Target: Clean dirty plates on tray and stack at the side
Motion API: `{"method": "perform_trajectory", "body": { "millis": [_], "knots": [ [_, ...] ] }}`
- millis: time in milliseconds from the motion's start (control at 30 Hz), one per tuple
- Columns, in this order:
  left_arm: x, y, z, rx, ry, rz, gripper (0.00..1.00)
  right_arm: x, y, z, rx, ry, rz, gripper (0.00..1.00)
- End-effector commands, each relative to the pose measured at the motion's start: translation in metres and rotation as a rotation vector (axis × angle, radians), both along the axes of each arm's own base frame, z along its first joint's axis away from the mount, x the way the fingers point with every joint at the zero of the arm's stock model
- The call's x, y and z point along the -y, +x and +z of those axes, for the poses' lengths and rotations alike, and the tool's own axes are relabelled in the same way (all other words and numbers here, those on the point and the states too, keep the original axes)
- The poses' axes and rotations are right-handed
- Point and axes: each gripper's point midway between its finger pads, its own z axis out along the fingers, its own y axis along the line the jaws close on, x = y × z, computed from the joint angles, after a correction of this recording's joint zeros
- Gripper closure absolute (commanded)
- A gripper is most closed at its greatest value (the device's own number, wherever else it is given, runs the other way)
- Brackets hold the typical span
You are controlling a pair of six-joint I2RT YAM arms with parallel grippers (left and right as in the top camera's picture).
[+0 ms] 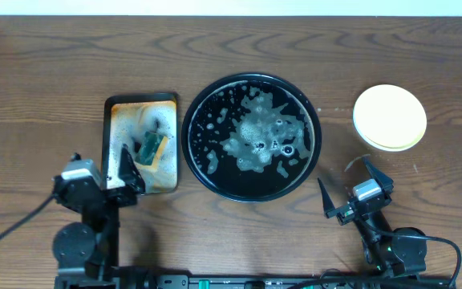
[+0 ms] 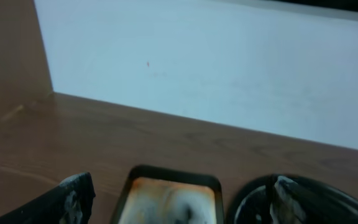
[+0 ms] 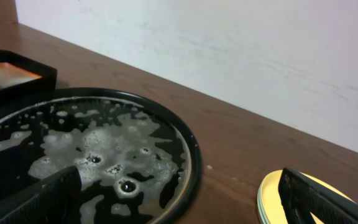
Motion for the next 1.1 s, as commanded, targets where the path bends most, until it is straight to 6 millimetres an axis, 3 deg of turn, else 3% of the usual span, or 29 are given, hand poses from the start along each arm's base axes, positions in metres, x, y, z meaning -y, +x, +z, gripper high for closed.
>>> {"method": "perform_trajectory", "body": {
  "millis": [0, 233, 600, 867, 1067],
  "knots": [
    [0.007, -0.003, -0.015, 0.047, -0.013, -0.034, 0.11, -0.001, 0.0, 0.0, -0.003, 0.014, 0.002, 0.01],
    [0.011, -0.001, -0.041, 0.114, -0.012, -0.051, 0.11, -0.001, 0.0, -0.001, -0.003, 0.014, 0.002, 0.01],
    [0.019, 0.014, -0.106, 0.024, -0.014, -0.086, 0.11, -0.001, 0.0, -0.001, -0.003, 0.014, 0.002, 0.01],
    [0.02, 0.012, -0.133, -0.087, -0.014, -0.088, 0.11, -0.001, 0.0, -0.001, -0.003, 0.014, 0.002, 0.01],
    [0.02, 0.012, -0.135, -0.094, -0.015, -0.089, 0.11, -0.001, 0.0, -0.001, -0.003, 0.014, 0.002, 0.01]
  ]
}}
